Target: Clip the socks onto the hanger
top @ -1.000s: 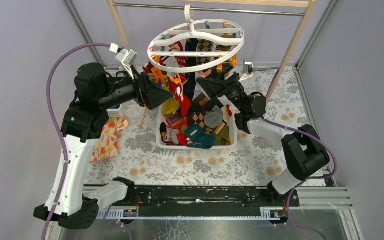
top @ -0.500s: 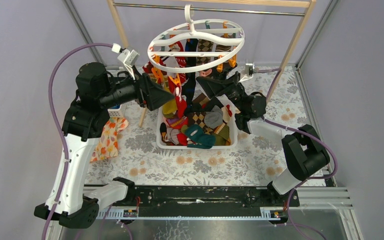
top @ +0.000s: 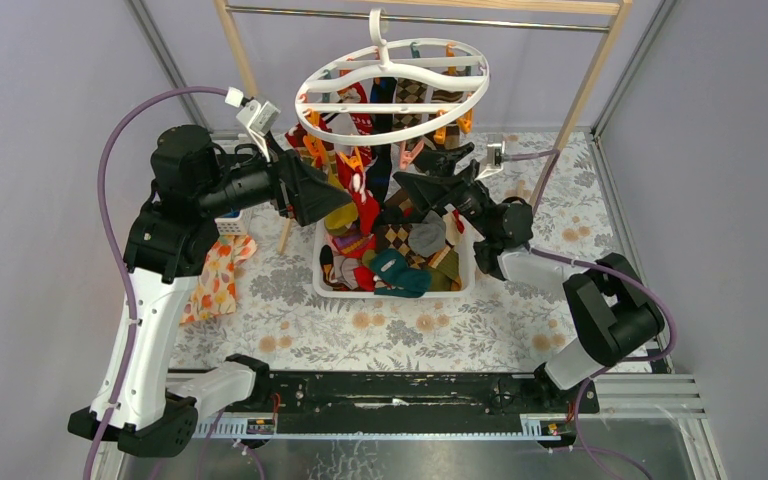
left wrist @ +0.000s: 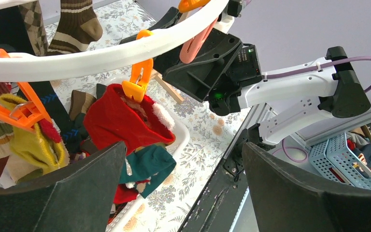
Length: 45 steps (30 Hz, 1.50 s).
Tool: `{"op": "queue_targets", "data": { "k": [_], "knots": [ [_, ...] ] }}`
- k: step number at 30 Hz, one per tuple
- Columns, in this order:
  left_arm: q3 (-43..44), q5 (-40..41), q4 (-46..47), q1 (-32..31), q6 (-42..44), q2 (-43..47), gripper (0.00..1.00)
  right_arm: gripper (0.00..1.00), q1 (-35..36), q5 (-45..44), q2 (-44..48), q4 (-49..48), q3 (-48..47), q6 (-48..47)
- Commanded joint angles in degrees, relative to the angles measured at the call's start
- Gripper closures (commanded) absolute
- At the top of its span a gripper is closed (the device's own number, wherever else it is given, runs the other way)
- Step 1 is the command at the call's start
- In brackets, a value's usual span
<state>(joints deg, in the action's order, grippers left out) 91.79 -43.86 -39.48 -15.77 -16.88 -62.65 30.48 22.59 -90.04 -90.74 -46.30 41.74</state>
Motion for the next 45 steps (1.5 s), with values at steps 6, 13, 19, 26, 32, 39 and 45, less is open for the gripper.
{"op": "queue_targets", "data": {
  "k": [6, 13, 19, 26, 32, 39, 45],
  "knots": [
    [1.1, -1.6, 1.1, -0.4, 0.7, 0.2, 0.02, 0.02, -0.2, 0.4, 0.4, -7.3, -4.5, -0.4],
    [1.5, -2.0, 0.8, -0.4, 1.1, 0.1, 0.02, 0.02, -0.2, 2.6, -1.8, -7.3, -10.6, 1.9],
    [1.5, -2.4, 0.6, -0.4, 1.2, 0.2, 0.01, 0.07, -0.2, 4.8, -1.7, -7.4, -11.2, 4.2],
    [2.0, -1.6, 0.3, -0.4, 1.5, 0.2, 0.02, 0.06, -0.3, 7.6, 1.1, -7.4, -8.8, 3.9],
    [2.1, -1.4, 0.4, -0.4, 1.4, 0.2, 0.01, 0.05, -0.2, 7.7, 3.5, -7.4, -6.2, 2.5],
    [2.7, -1.2, 0.4, -0.4, 1.5, -0.1, 0.02, 0.05, -0.3, 8.5, 4.9, -7.4, -6.1, 2.1],
    [2.8, -1.0, 0.3, -0.4, 1.7, 0.2, 0.02, 0.09, -0.3, 8.2, 4.9, -7.4, -6.6, 2.1]
  ]
}}
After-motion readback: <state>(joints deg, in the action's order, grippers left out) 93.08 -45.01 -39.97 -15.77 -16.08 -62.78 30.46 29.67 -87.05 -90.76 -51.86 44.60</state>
